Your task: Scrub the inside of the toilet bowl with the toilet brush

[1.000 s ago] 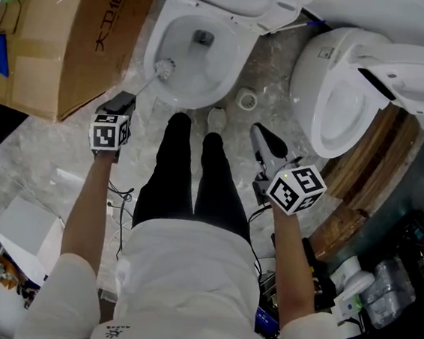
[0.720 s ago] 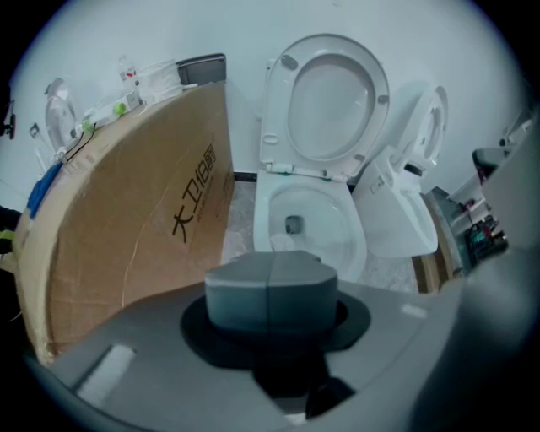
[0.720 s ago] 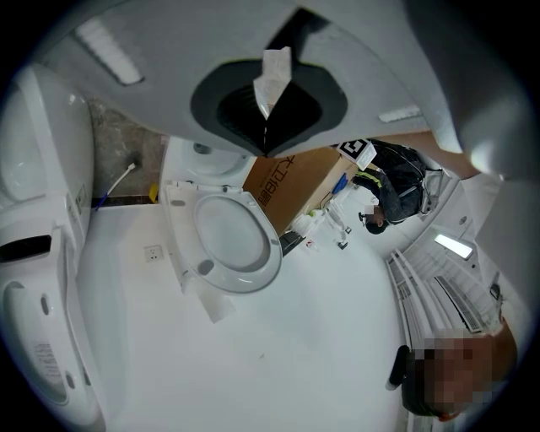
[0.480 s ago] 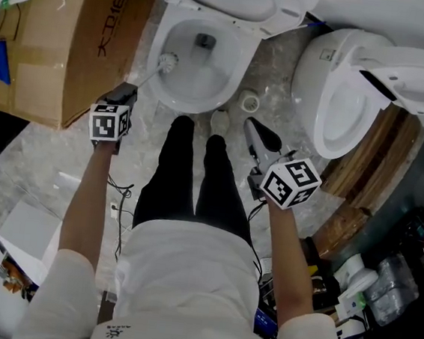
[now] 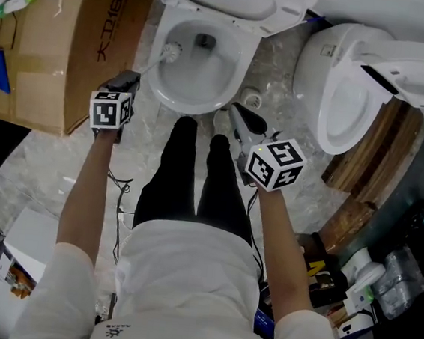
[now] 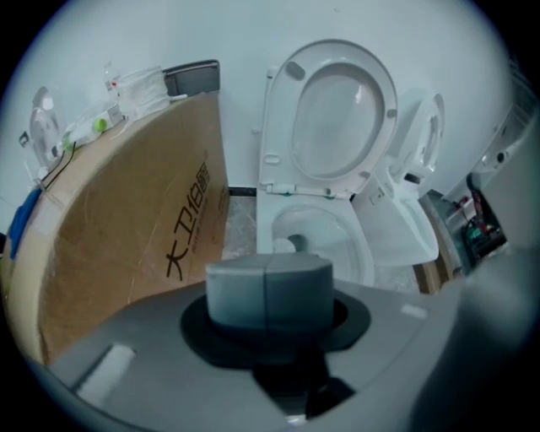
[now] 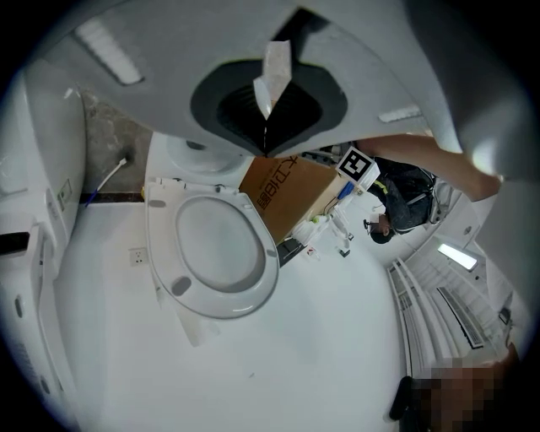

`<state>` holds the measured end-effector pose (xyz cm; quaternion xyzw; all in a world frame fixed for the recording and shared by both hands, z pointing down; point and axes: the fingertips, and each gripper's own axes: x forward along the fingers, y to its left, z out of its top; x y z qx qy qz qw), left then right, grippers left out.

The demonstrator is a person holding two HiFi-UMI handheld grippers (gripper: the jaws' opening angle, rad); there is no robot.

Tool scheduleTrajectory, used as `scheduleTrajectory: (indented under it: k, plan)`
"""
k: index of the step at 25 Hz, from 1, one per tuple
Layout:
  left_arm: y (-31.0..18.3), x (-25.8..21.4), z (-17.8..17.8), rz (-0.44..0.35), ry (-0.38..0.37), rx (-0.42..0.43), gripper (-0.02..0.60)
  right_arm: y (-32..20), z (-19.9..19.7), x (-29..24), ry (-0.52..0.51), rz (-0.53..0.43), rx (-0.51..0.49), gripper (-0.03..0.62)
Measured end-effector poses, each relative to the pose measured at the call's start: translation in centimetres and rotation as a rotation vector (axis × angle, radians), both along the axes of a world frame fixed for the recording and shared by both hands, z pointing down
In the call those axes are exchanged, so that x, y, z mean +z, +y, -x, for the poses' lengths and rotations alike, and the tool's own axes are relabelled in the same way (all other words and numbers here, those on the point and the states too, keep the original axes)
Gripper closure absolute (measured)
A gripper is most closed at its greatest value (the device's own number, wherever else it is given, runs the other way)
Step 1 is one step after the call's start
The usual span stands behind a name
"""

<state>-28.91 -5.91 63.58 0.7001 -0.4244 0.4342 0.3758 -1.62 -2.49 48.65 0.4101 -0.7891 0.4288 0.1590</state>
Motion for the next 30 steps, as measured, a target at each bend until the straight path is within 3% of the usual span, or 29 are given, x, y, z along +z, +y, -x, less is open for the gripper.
scheduleTrajectory:
  k: [16, 30]
  plan:
    - [-5.9, 0.6, -2.5, -0.038, 0.002, 0.072, 0.434, -2.0, 2.7, 3.3, -0.053, 0.04, 0.073, 0.593]
    - [-9.6, 0.8, -5.9, -0.07, -0.016, 0.176, 0.433, -1.9, 0.0, 4.1, -0.048, 0.052, 0.152, 0.592]
